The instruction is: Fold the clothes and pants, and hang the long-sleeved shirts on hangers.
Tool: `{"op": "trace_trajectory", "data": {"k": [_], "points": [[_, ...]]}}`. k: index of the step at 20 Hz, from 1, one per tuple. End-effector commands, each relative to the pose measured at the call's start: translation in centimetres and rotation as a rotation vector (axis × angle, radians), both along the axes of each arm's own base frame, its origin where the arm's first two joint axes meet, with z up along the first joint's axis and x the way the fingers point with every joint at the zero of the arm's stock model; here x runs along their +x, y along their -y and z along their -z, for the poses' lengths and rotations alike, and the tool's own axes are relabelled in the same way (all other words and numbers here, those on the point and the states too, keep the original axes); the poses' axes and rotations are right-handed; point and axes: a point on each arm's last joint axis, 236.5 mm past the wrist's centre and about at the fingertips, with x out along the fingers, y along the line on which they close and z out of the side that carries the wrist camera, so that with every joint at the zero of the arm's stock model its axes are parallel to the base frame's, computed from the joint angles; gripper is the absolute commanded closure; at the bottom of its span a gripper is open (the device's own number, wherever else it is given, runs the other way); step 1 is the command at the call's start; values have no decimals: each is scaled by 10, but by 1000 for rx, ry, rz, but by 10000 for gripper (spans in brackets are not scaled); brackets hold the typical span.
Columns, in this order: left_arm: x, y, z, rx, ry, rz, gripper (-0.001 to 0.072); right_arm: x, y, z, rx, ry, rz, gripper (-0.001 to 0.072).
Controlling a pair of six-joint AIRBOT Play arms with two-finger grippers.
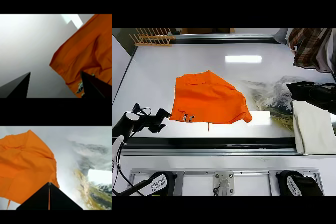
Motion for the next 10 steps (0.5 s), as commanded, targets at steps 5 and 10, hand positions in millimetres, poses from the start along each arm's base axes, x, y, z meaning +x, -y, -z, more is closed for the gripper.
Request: {"op": "trace_trajectory", "data": {"k": [5,10], "points": [[44,43,13,-35,-10,114,24,0,-1,0,4,-1,-1,698],[78,31,-12,-12,69,106,701,-5,-7,23,67,-130,-1,699]]}}
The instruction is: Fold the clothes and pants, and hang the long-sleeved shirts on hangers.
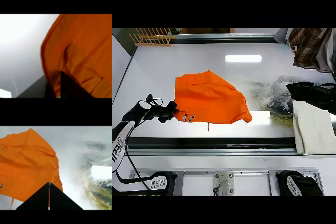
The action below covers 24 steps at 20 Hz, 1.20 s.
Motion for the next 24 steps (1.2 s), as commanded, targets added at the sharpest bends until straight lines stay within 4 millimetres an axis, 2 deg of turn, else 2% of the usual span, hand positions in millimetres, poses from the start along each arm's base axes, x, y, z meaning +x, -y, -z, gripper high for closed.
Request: {"op": "trace_trajectory", "data": {"k": [1,3,5,7,8,9,10,12,14,17,21,24], "points": [[20,-7,-22,7,58,-1,701,-3,-5,26,82,-137,25,700],[20,-14,-44,41,119,20,701,0,-2,56,172,-247,134,700],[12,-20,-62,67,166,28,701,-4,6,108,223,-392,294,700],[-7,-19,-65,93,173,46,701,-17,-7,160,295,-522,383,684],[-17,-17,-62,103,168,53,701,-25,-22,183,352,-585,406,562],[-25,-16,-60,106,165,50,701,-36,-40,205,414,-651,421,239],[-31,-16,-58,111,169,44,701,-45,-58,223,472,-708,423,-8],[-36,-19,-60,125,192,26,701,-53,-91,246,608,-779,446,9],[-38,-18,-67,128,207,28,701,-39,-106,252,729,-733,513,8],[-37,-17,-77,136,236,30,701,-15,-111,256,875,-669,650,9],[-36,-17,-84,141,255,29,701,-21,-122,285,883,-746,726,9],[-36,-17,-84,142,256,29,701,-23,-126,291,871,-763,728,9]]}}
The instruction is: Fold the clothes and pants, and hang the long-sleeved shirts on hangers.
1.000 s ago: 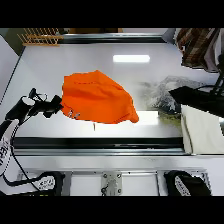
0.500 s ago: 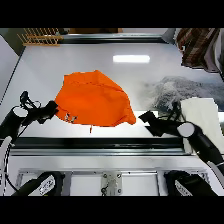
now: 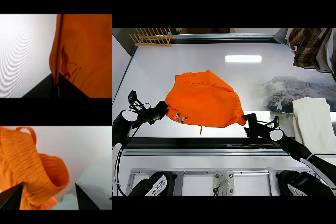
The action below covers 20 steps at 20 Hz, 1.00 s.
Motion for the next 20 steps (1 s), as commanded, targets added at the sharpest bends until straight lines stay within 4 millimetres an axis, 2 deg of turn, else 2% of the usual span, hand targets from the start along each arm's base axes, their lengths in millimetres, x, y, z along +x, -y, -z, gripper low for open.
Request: {"op": "trace_trajectory", "data": {"k": [1,7,8,10,12,15,16,17,18,20], "points": [[0,0,-2,3,7,-1,701,2,-1,9,8,-22,43,9],[0,0,-2,3,7,0,701,4,-11,9,6,-28,4,16],[0,0,-2,3,7,-1,701,4,-13,9,7,-32,-3,55],[1,0,-2,3,8,-1,701,6,-16,7,-2,-18,-21,501],[1,-1,-2,4,8,-2,701,9,-16,4,-63,40,-92,702],[4,-2,-8,8,20,1,701,18,-16,-10,-162,157,-237,701],[10,-3,-19,16,39,9,701,27,-13,-24,-198,219,-299,701],[18,-3,-40,28,79,20,701,37,-8,-43,-229,288,-354,702],[26,-4,-69,40,137,28,701,50,2,-72,-269,370,-402,702],[40,-4,-156,85,317,43,701,72,29,-141,-395,524,-490,702]]}}
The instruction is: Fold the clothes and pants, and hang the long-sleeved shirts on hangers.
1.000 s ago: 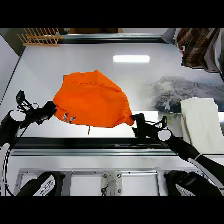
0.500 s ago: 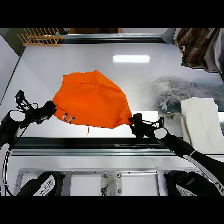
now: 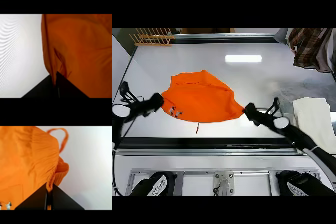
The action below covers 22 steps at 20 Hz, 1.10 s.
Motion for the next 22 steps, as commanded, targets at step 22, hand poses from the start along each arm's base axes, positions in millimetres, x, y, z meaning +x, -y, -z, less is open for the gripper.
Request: {"op": "trace_trajectory", "data": {"k": [22], "points": [[-73,49,-414,161,845,112,701,-93,73,-338,-315,427,-207,702]]}}
